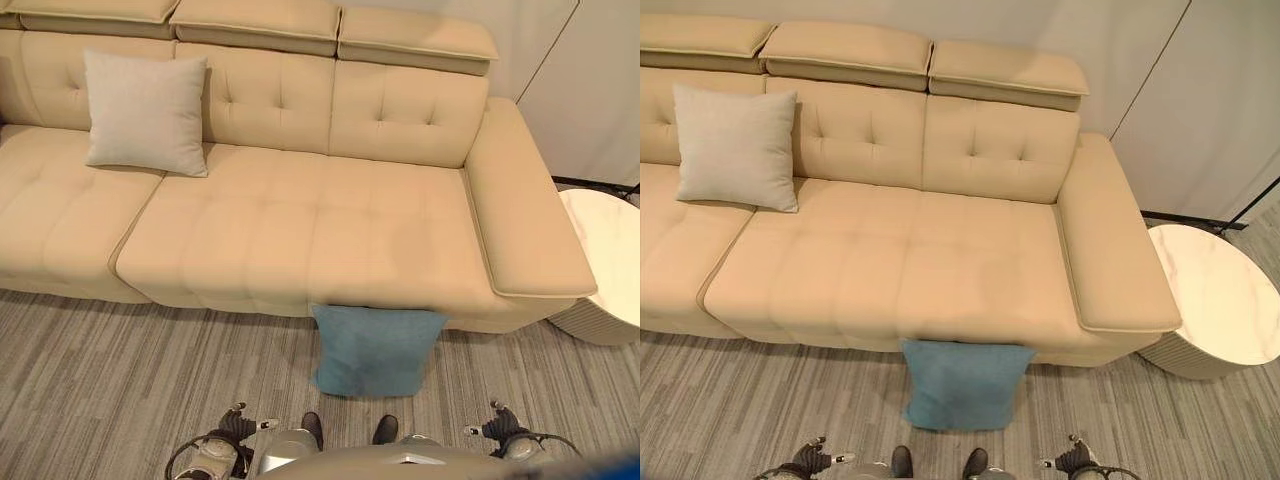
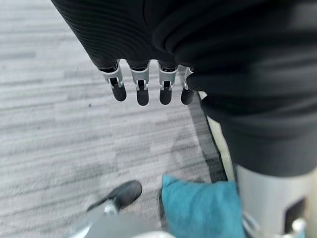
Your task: Pick up all the scattered cushions and arrange them neatly on the sofa.
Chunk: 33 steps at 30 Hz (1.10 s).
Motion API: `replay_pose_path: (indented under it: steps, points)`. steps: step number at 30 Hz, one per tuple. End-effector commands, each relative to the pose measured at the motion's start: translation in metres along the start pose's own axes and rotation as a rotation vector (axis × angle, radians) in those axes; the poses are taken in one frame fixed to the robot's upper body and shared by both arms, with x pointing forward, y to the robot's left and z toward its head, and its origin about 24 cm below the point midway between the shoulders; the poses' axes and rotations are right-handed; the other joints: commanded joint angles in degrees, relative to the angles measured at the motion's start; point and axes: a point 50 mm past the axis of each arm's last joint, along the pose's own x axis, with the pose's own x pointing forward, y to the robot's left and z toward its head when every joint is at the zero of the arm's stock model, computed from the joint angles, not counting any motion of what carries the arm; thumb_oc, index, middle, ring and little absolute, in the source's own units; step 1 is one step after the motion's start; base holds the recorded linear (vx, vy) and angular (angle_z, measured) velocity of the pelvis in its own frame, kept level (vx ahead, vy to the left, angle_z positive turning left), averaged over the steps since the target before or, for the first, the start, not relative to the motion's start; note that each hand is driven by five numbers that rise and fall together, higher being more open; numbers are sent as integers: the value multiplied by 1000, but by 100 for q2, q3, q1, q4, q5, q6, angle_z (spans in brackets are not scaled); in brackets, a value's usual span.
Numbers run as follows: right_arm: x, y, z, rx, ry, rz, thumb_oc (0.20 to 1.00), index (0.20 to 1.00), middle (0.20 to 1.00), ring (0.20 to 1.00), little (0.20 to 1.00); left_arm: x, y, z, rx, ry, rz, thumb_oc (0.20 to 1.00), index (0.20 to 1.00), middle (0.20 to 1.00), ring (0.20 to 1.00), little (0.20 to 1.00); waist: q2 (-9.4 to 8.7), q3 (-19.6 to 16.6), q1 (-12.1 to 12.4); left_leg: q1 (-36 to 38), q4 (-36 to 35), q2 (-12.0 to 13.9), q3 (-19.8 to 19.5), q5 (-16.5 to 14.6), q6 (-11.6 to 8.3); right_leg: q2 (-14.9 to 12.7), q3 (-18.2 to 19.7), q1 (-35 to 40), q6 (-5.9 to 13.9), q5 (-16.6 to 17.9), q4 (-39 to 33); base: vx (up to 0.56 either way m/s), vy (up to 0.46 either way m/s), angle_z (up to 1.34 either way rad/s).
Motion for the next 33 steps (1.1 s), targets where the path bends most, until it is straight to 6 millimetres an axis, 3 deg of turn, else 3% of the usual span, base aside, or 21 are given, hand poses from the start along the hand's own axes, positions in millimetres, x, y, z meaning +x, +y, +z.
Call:
replay_pose_path:
  steps: [1, 3, 12, 16, 20, 21, 22, 24, 28, 33]
  points:
    - [3, -10, 8, -44, -38, -19, 1000, 1000, 1000, 1000, 1000, 3, 5, 17, 20, -55, 23, 1000, 1000, 1000, 1000, 1000, -64, 159, -48, -341, 189, -79, -850, -229, -223, -32, 640, 390, 624, 81, -285, 79, 13, 36]
    - [3, -10, 8, -41, -38, -21, 1000, 1000, 1000, 1000, 1000, 4, 7, 19, 19, -66, 29, 1000, 1000, 1000, 1000, 1000, -57, 168, -68, -316, 181, -104, -954, -223, -228, -5, 802, 413, 594, 72, -526, 81, -31, 43]
    - [4, -14, 10, -62, -53, -36, 1000, 1000, 1000, 1000, 1000, 3, 6, 18, 10, -68, 27, 1000, 1000, 1000, 1000, 1000, -153, -48, 0, -165, 6, -99, -1101, -161, -372, 123, 634, 918, 578, 97, -1304, 58, -70, 12]
    - [4, -16, 10, -43, -54, -46, 1000, 1000, 1000, 1000, 1000, 4, 6, 29, -16, -106, 31, 1000, 1000, 1000, 1000, 1000, -158, -49, -18, -130, -108, -53, -1157, -81, -464, 168, 491, 1015, 543, 81, -1461, 32, -83, 10]
    - [7, -33, 30, 58, -109, -127, 1000, 1000, 1000, 1000, 1000, 5, 13, 75, -122, -256, 80, 1000, 1000, 1000, 1000, 1000, -141, 292, -34, -557, -2, 14, -1228, 26, -550, 171, 349, 716, 465, 58, -1402, -119, -96, 22]
    - [7, -33, 30, 59, -109, -128, 1000, 1000, 1000, 1000, 1000, 5, 13, 75, -122, -257, 80, 1000, 1000, 1000, 1000, 1000, -141, 282, -40, -583, 13, 13, -1233, 23, -551, 169, 344, 695, 463, 55, -1393, -275, -80, 30]
    - [9, -47, 46, 101, -154, -184, 1000, 1000, 1000, 1000, 1000, 3, 16, 102, -159, -341, 105, 1000, 1000, 1000, 1000, 1000, -119, 595, -58, -1012, 198, 54, -1264, 89, -587, 127, 306, 287, 411, 70, -1230, -303, -69, 28]
    - [9, -65, 69, 156, -216, -256, 1000, 1000, 1000, 1000, 1000, -2, 21, 138, -218, -454, 140, 1000, 1000, 1000, 1000, 1000, -69, 929, -96, -1670, 538, 108, -1262, 145, -634, 49, 285, -392, 330, 82, -856, -357, -55, 24]
    - [5, -90, 106, 247, -328, -353, 1000, 1000, 1000, 1000, 1000, -13, 29, 176, -321, -590, 166, 1000, 1000, 1000, 1000, 1000, 28, 1018, -155, -2527, 811, 170, -1233, 111, -659, 20, 420, -1428, 296, -19, -371, -122, 3, 3]
    - [5, -90, 106, 247, -328, -353, 1000, 1000, 1000, 1000, 1000, -13, 29, 176, -321, -590, 166, 1000, 1000, 1000, 1000, 1000, 28, 1014, -155, -2532, 813, 170, -1233, 110, -659, 19, 420, -1432, 296, -19, -370, -9, 3, -10]
